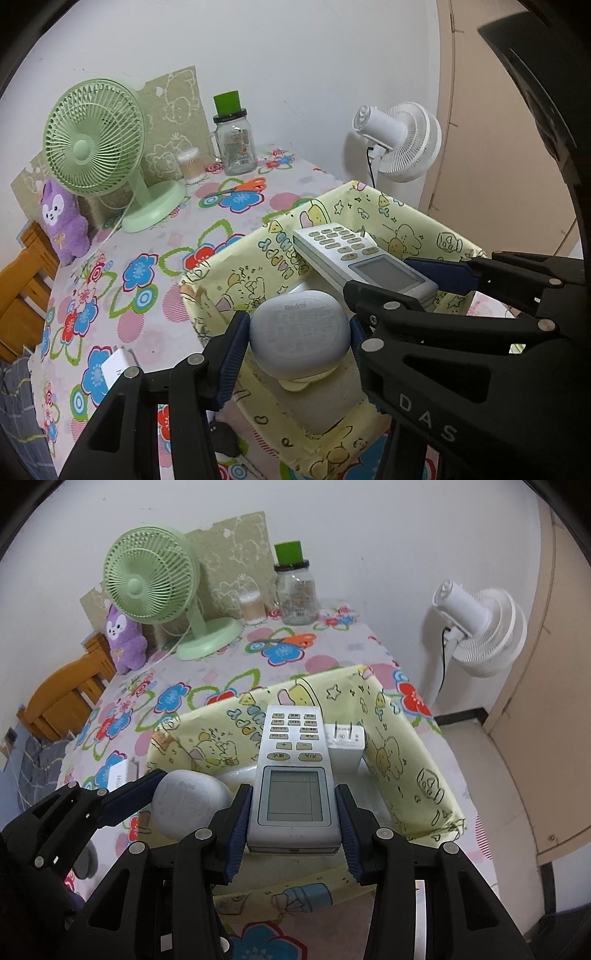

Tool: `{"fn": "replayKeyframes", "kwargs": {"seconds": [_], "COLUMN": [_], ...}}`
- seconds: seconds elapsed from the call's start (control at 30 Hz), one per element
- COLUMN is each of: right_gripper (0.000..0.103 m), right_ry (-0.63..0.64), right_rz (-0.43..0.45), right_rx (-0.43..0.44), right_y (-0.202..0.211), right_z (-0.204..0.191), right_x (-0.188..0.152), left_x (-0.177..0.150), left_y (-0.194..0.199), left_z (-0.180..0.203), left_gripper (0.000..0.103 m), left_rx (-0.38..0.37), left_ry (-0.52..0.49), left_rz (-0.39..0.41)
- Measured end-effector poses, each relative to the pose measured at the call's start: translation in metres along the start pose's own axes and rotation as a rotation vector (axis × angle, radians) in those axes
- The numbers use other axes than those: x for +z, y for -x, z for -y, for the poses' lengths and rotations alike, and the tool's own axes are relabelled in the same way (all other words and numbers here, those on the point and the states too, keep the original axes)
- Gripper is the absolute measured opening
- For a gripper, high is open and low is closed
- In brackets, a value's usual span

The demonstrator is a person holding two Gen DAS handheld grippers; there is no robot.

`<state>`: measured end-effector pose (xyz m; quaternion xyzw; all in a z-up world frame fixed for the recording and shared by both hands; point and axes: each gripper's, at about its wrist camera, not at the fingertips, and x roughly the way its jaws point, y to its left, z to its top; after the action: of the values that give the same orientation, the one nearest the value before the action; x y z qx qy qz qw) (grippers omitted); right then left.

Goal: Organize rigid objects
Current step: 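Carry the meter with the right tool over the yellow basket while the left tool carries the oval case there, then open the right tool to drop the meter while the left tool releases the oval case into the basket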

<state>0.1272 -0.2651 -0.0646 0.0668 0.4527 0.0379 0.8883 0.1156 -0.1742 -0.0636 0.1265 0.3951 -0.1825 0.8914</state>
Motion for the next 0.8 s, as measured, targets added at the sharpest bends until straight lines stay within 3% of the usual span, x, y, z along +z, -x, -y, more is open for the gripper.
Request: {"fn": "replayKeyframes", "kwargs": {"seconds": [0.57,0.7,0.8], "right_gripper": [0.05,0.069,0.07], "right_ry": [-0.016,-0.013,-0.011], "right_rz": [-0.06,-0.038,-0.03], "right_rx": [0.019,0.006,-0.003], "right_y": [-0.014,-0.009,-0.006], "right_z": [0.01,0.011,0.012], "right_x": [0.001,0.002,0.002], "left_x": [0.002,0.002,0.004], "left_y": [-0.02,-0.023,-0.027], "left_z": [0.001,0.0,0.001], "left_gripper": [0.057,0.057,0.057], "left_rx": [-0.012,-0.019,-0.035], "left_ry": [0.001,-0.004,-0.007], "left_rz": [-0.054,-0.053,-0.062]}}
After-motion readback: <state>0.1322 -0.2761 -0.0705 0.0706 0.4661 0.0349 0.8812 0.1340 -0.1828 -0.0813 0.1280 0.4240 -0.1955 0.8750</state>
